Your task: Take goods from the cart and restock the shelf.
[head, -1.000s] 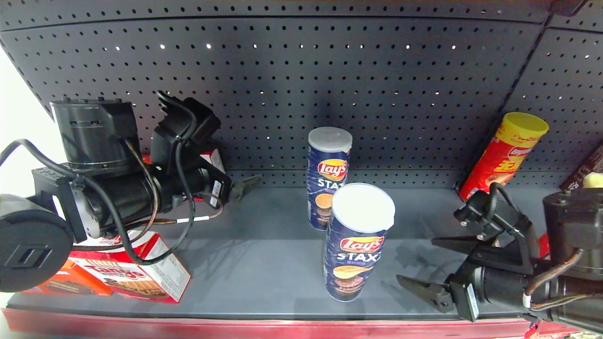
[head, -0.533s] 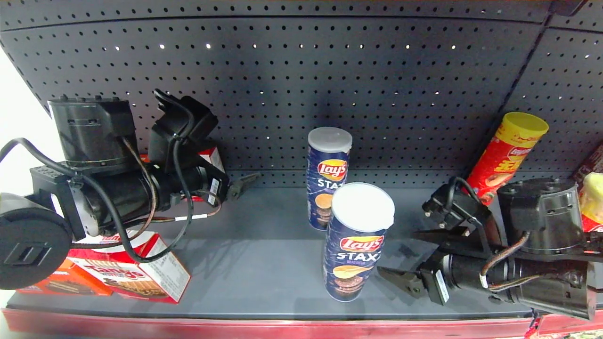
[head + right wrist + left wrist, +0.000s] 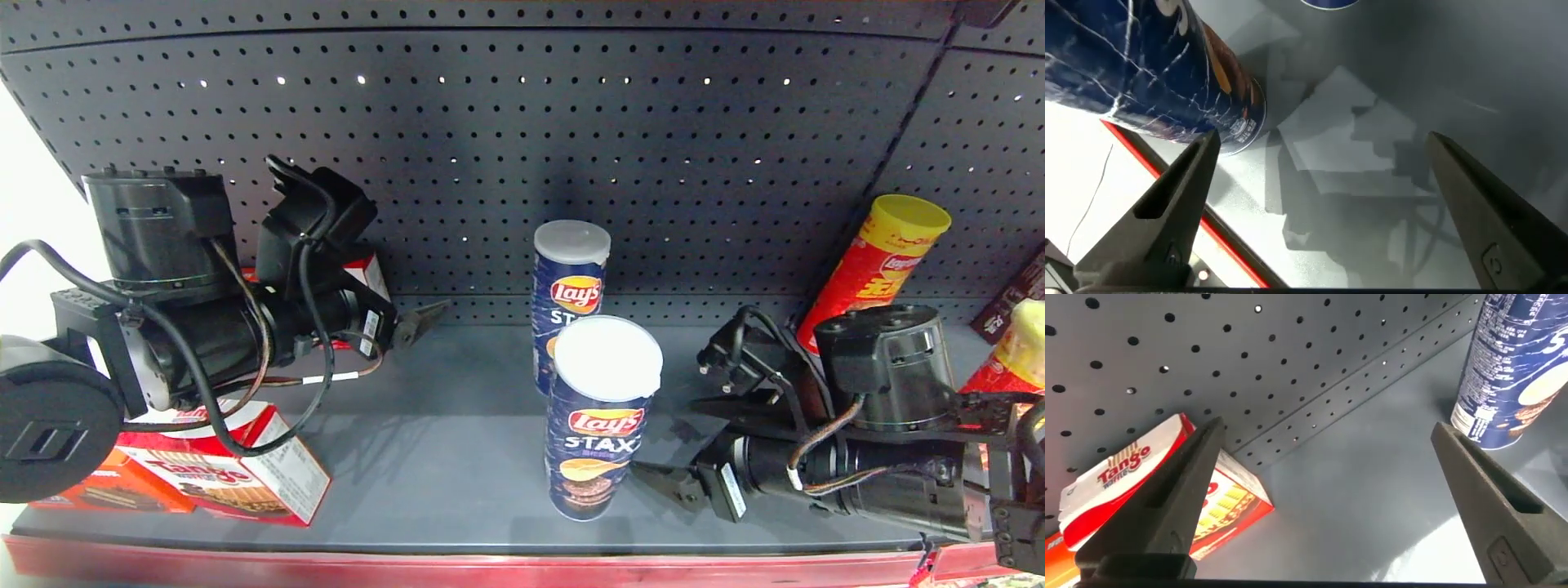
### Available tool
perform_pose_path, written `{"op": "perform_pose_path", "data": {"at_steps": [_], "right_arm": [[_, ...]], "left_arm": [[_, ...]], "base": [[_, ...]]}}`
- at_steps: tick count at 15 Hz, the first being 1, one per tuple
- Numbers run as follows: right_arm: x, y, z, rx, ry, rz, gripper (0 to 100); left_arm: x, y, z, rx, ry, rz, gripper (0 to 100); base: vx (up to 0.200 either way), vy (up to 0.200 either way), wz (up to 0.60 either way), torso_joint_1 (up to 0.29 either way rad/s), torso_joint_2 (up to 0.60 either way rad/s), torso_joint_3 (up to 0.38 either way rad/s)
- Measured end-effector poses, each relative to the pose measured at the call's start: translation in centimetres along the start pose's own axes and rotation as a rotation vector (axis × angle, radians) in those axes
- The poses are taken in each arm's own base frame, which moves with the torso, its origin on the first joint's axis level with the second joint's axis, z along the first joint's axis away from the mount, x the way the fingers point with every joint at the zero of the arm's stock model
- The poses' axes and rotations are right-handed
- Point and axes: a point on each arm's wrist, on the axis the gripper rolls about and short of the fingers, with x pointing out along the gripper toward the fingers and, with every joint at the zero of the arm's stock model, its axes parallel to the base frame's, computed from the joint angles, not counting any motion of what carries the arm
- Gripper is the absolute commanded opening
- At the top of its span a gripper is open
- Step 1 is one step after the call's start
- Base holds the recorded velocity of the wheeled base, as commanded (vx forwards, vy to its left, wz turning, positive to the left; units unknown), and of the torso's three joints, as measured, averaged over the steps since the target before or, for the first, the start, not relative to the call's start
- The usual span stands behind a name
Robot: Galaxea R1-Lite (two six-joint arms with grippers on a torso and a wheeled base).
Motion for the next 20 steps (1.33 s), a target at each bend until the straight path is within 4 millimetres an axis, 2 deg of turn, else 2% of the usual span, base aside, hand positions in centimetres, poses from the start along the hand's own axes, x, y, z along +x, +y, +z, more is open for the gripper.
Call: {"op": "perform_pose_path", "data": {"at_steps": [5,15,18,20], "right_arm": [[0.5,-0.6,0.6,0.008,-0.013,-0.017,100],[1.5,0.3,1.1,-0.007,-0.022,0.008,100],[0.5,0.0,1.7,0.0,-0.058,-0.014,100],[-1.7,-0.8,2.9,0.011,-0.142,-0.053,100]], "left_arm": [[0.0,0.0,0.0,0.0,0.0,-0.001,100],[-0.1,0.2,-0.1,-0.001,0.004,0.005,100],[-0.6,0.4,0.3,-0.001,-0.012,0.013,100],[-2.2,0.7,1.5,0.004,-0.066,0.015,100]], "base": [[0.0,0.0,0.0,0.0,0.0,0.0],[0.0,0.0,0.0,0.0,0.0,0.0],[0.0,0.0,0.0,0.0,0.0,0.0],[0.0,0.0,0.0,0.0,0.0,0.0]]}}
